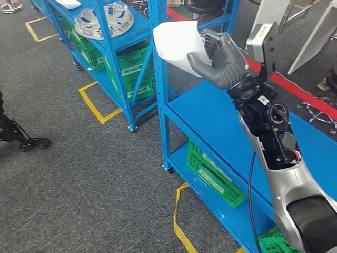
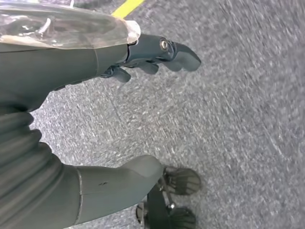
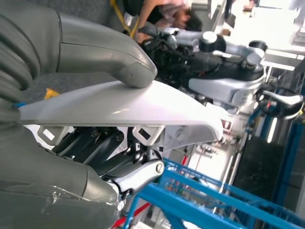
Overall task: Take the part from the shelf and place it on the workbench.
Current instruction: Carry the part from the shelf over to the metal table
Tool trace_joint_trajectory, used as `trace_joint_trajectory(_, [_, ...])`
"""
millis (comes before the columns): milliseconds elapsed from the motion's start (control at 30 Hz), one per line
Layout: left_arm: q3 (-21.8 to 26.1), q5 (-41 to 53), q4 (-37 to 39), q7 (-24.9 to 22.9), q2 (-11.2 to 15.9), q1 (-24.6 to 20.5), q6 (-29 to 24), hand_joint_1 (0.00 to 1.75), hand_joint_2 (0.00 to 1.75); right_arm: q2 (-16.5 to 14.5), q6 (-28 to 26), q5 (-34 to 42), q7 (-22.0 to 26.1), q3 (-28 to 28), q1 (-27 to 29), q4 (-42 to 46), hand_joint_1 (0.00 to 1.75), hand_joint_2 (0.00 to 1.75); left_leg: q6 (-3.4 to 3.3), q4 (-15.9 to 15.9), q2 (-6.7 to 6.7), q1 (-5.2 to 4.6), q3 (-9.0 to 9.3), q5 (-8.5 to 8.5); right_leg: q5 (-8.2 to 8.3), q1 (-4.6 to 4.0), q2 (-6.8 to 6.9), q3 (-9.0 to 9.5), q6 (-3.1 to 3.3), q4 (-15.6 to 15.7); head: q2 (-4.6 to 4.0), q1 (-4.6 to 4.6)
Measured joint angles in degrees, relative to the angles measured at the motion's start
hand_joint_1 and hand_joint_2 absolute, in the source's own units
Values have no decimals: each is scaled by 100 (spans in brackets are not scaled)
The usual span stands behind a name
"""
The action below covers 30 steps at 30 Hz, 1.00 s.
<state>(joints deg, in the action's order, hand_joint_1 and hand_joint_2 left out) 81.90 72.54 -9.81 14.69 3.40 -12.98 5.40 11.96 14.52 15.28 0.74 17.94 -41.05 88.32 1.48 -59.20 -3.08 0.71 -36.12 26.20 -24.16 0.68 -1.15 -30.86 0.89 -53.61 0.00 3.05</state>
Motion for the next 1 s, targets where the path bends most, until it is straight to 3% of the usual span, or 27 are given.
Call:
trace_joint_trajectory(67, [0, -2, 0, 0, 1, -5, -3, 0, 175, 0, 5, 0, 0, -2, -4, -1, 175, 175, 52, -788, 194, 1, -393, 349, -2, -16, 129, 4, 22, 5, 0, -72])
trace_joint_trajectory(133, [0, -1, 1, 0, -6, 3, -4, 0, 175, -1, 10, 0, -4, 1, 3, -3, 175, 175, 84, -1180, 244, 21, -602, 411, -7, -19, 247, 0, 21, 1, 0, -125])
trace_joint_trajectory(167, [0, -1, 1, 0, -8, 5, -4, 0, 175, -1, 15, 2, -5, 3, 4, -3, 175, 175, 89, -1044, 262, 31, -540, 292, -12, -19, 300, 1, 16, -1, 0, -152])
trace_joint_trajectory(233, [0, -1, 1, 0, -3, 3, -4, 0, 175, -1, 23, 7, -7, 3, -2, -3, 175, 175, 82, -313, 378, 38, -156, -62, -31, -21, 392, 11, -10, -13, 0, -182])
trace_joint_trajectory(300, [0, 0, 0, 0, 6, -9, -4, 0, 175, -1, 23, 12, -13, -2, -13, -2, 175, 175, 29, 313, 513, 9, 170, -261, -66, -50, 456, 3, -62, -54, 0, -192])
trace_joint_trajectory(333, [0, 1, 0, 0, 8, -12, -4, 0, 175, -1, 23, 17, -17, -3, -18, -2, 175, 175, -10, 441, 543, -6, 233, -279, -82, -66, 482, 0, -92, -69, 0, -180])
trace_joint_trajectory(433, [0, 4, 0, -2, 12, -7, -4, 0, 175, -1, 26, 57, -22, -1, -30, -1, 175, 175, -136, 480, 430, -18, 242, -287, -156, -48, 489, 0, -181, -124, 0, -131])
trace_joint_trajectory(500, [0, 4, 0, -4, 16, -11, -4, 0, 175, -1, 30, 90, -21, -2, -35, 0, 175, 175, -201, 502, 363, -9, 259, -310, -431, -22, 326, -150, -227, -520, 0, -97])
trace_joint_trajectory(567, [0, 4, 0, -4, 17, -15, -4, 0, 175, -1, 32, 103, -21, -4, -21, -2, 175, 175, -232, 502, 287, -21, 256, -316, -861, -18, 183, -505, -243, -1357, 0, -44])
trace_joint_trajectory(600, [0, 4, 1, -4, 17, -12, -4, 0, 175, -1, 37, 103, -22, 0, -6, -3, 175, 175, -239, 500, 237, -27, 255, -318, -996, -17, 154, -666, -244, -1722, 0, -25])
trace_joint_trajectory(633, [0, 4, 1, -4, 16, -10, -4, 0, 175, -1, 39, 103, -22, 3, 9, -4, 175, 175, -241, 497, 179, -32, 254, -319, -1020, -17, 141, -745, -239, -1900, 0, -15])
trace_joint_trajectory(667, [0, 4, 1, -4, 14, -8, -4, 0, 175, -1, 40, 103, -23, 5, 17, -4, 175, 175, -241, 494, 116, -33, 258, -320, -917, -16, 132, -703, -226, -1824, 0, -6])
trace_joint_trajectory(700, [0, 4, 1, -4, 13, -6, -4, 0, 175, -1, 40, 103, -23, 5, 17, -4, 175, 175, -239, 489, 48, -33, 266, -320, -718, -15, 99, -555, -207, -1518, 0, 13])
trace_joint_trajectory(767, [0, 4, 0, -4, 8, -9, -4, 0, 175, -1, 38, 103, -22, 1, 0, -3, 175, 175, -223, 474, -79, -33, 263, -324, -302, -9, -121, -164, -156, -675, 0, 45])
trace_joint_trajectory(833, [0, 4, 0, -4, 4, -15, -4, 0, 175, -1, 38, 104, -20, 1, -6, -2, 175, 175, -171, 461, -197, -18, 212, -349, -157, -17, -292, 31, -126, -201, 0, 50])
trace_joint_trajectory(900, [0, 6, 1, -4, 2, -5, -4, 0, 175, -1, 39, 108, -20, 2, -7, -2, 175, 175, -94, 479, -322, 6, 165, -390, -162, -29, -221, 55, -102, -116, 0, 49])
trace_joint_trajectory(933, [0, 7, 1, -4, 2, 6, -4, 0, 175, -2, 39, 110, -19, 5, -14, -2, 175, 175, -64, 470, -322, 10, 148, -385, -143, -26, -153, 72, -77, -82, 0, 45])
trace_joint_trajectory(1000, [0, 9, 2, -3, 7, 7, -4, 0, 175, -4, 43, 113, -12, 13, -41, -1, 175, 175, -9, 185, -124, -7, -3, -208, -102, -9, -8, 118, -17, -1, 0, -13])
